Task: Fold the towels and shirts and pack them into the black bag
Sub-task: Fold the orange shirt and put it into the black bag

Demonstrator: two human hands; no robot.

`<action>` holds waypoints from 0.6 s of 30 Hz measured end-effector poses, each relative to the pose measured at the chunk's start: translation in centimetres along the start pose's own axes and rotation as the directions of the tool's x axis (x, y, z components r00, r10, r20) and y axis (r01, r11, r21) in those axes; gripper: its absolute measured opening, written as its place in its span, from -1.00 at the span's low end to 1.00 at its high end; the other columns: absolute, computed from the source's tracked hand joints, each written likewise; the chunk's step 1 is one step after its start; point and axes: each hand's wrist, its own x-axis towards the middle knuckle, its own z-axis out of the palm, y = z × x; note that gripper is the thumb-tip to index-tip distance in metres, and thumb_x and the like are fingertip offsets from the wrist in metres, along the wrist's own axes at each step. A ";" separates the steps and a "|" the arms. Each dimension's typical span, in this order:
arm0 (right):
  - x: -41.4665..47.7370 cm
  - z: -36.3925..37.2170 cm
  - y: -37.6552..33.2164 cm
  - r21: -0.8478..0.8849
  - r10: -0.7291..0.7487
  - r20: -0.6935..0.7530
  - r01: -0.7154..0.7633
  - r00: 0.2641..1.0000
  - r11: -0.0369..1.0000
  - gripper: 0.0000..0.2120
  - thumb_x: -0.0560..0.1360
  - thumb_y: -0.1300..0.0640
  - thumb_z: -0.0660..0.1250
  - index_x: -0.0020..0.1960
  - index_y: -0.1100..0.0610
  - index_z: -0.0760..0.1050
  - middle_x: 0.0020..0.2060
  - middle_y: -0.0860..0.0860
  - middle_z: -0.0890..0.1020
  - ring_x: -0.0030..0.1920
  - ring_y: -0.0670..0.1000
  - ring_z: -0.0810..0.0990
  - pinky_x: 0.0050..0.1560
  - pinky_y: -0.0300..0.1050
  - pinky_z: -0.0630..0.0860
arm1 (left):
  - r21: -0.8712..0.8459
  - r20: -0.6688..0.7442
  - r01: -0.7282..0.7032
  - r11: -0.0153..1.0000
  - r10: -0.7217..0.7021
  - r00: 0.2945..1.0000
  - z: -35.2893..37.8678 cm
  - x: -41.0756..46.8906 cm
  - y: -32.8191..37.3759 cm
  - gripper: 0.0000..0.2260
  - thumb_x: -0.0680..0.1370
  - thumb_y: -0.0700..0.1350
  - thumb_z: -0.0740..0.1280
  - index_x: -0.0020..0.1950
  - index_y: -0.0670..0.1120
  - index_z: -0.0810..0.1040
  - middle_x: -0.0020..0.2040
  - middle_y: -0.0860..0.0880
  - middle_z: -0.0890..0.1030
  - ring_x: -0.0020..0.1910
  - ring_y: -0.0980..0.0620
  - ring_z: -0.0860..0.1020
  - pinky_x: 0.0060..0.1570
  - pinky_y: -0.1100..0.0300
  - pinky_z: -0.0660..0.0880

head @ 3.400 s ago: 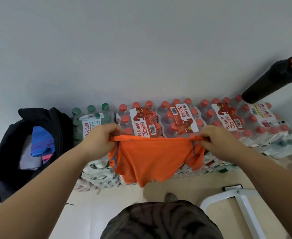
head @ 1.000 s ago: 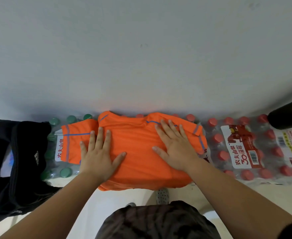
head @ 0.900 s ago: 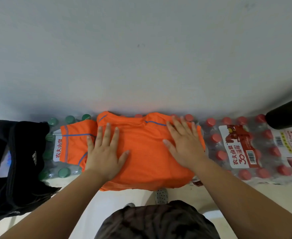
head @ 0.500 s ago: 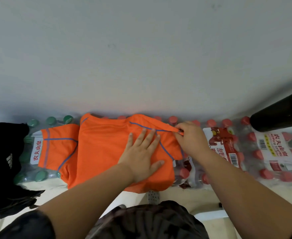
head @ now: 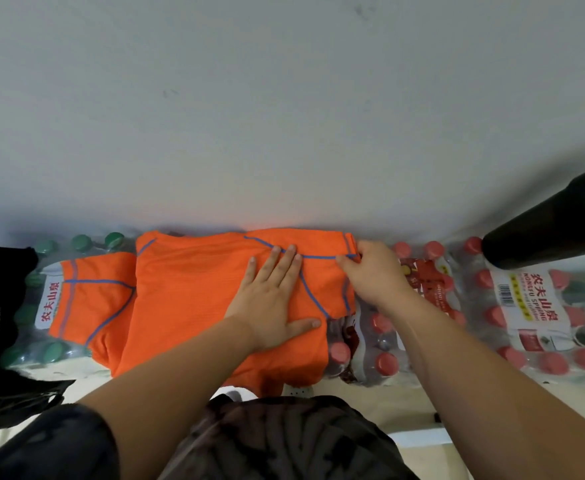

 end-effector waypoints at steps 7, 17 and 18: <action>-0.6 0.5 -1.3 0.143 0.012 -0.095 0.002 0.995 0.990 -0.79 0.63 0.16 0.25 0.20 0.17 0.56 0.13 0.08 0.65 0.15 0.09 0.58 0.03 -0.16 0.39 | -0.028 -0.045 -0.049 0.998 0.048 0.998 0.4 -1.6 -3.3 0.02 0.39 0.55 0.05 0.64 -0.02 -0.17 0.63 0.01 -0.26 0.60 -0.03 -0.28 0.52 -0.27 -0.18; -1.7 1.7 -5.0 0.010 0.008 -0.087 -0.008 0.996 1.000 -0.85 0.55 0.09 0.35 -0.16 0.12 0.49 -0.31 0.03 0.56 -0.24 0.11 0.53 -0.17 -0.01 0.43 | -0.077 -0.044 -0.070 0.995 0.066 0.997 0.6 -0.9 -3.4 0.18 0.27 0.62 0.07 0.63 -0.09 -0.19 0.62 -0.04 -0.28 0.58 -0.05 -0.32 0.53 -0.25 -0.19; -1.9 2.2 -5.9 -0.033 -0.052 -0.082 0.050 0.995 0.998 -0.87 0.54 0.05 0.36 -0.11 0.11 0.53 -0.24 0.06 0.61 -0.17 0.12 0.56 -0.13 -0.02 0.43 | -0.105 -0.064 -0.052 0.993 0.046 0.997 0.5 -1.0 -3.4 0.21 0.24 0.63 0.10 0.63 -0.11 -0.18 0.62 -0.05 -0.28 0.59 -0.04 -0.32 0.54 -0.23 -0.20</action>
